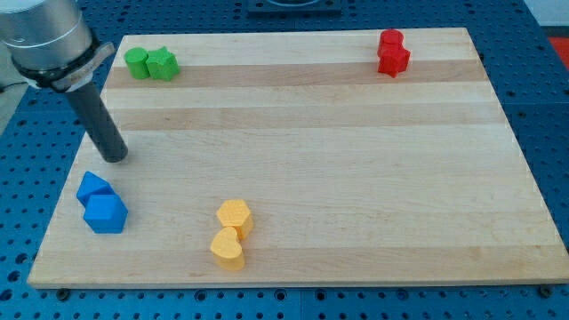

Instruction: Nudge the blue triangle

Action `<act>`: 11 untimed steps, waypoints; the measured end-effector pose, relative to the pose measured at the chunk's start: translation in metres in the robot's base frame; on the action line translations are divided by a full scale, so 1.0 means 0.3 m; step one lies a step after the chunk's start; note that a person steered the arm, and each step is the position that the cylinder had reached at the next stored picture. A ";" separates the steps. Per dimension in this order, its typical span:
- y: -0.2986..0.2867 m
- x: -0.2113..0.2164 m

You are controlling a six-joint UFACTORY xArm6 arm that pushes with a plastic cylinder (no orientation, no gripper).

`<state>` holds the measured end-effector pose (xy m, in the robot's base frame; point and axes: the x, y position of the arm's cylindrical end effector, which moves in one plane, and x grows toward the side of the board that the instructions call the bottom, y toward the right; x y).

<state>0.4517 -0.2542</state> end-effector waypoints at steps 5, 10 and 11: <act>0.047 0.228; -0.011 0.186; -0.035 0.186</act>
<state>0.5074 -0.2648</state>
